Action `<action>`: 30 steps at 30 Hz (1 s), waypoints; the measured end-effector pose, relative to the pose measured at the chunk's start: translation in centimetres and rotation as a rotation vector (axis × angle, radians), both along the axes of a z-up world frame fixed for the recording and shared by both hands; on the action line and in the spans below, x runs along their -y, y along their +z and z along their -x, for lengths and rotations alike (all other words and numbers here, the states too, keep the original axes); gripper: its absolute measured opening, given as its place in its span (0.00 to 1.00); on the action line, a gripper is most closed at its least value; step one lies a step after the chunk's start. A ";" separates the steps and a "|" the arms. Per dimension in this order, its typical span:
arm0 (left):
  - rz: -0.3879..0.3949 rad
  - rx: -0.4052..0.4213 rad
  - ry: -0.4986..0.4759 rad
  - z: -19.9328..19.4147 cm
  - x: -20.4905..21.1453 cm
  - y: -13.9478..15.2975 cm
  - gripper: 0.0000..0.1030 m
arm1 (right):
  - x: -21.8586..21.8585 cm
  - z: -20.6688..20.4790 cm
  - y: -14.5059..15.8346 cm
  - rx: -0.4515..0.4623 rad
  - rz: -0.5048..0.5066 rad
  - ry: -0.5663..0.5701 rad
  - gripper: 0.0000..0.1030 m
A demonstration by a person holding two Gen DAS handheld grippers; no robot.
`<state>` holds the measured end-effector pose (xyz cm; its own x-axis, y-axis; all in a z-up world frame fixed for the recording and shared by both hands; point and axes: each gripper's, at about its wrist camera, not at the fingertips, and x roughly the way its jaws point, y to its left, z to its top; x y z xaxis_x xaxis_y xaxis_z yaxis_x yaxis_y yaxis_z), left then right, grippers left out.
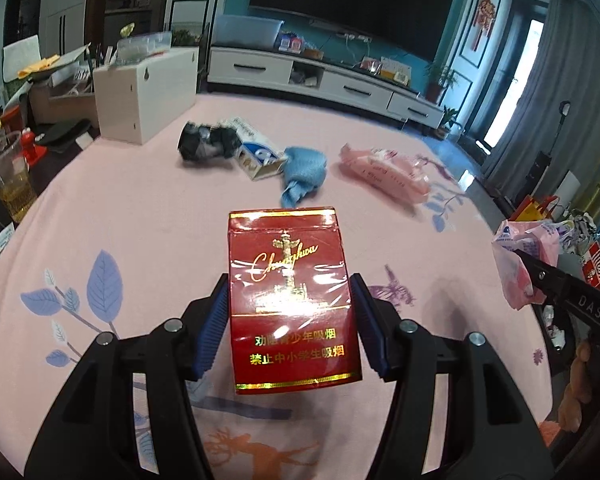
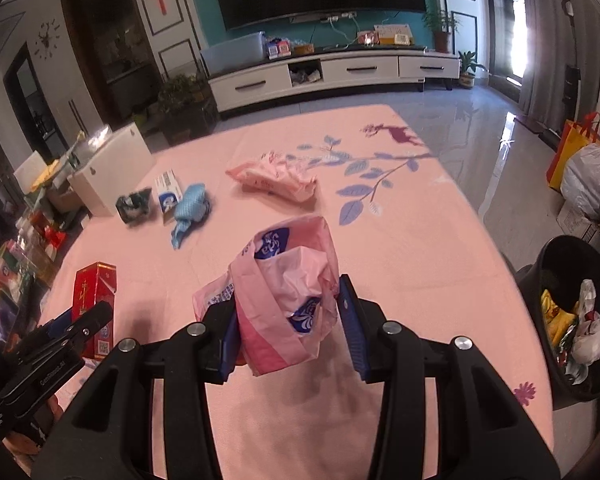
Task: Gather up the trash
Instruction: 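Carry the red box and pink tissue packet over the black bin with both tools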
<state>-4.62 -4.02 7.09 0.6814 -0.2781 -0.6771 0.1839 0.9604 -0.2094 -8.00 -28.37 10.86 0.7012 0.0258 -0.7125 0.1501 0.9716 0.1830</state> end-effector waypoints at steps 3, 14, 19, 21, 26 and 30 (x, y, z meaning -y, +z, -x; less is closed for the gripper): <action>0.015 0.024 -0.011 0.5 0.6 1.4 0.58 | 1.0 1.1 1.9 0.042 0.022 -0.033 0.43; 0.078 0.139 -0.163 3.9 8.3 7.7 0.58 | 8.4 7.5 7.7 0.194 0.029 -0.201 0.43; 0.078 0.159 -0.237 5.1 12.5 8.9 0.58 | 12.2 9.7 8.2 0.214 0.002 -0.289 0.43; 0.081 0.152 -0.268 5.4 14.4 9.1 0.58 | 13.3 10.4 8.2 0.220 0.001 -0.319 0.43; 0.059 0.149 -0.333 6.2 18.7 8.9 0.58 | 15.8 11.9 8.1 0.230 0.012 -0.398 0.43; 0.045 0.136 -0.379 6.7 21.7 8.4 0.58 | 17.8 13.1 7.7 0.227 -0.007 -0.442 0.43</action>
<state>-11.28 -25.73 15.52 0.6073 -0.5541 -0.5693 0.5524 0.8096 -0.1986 -21.12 -46.18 18.57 0.7834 -0.3048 -0.5417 0.5033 0.8225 0.2650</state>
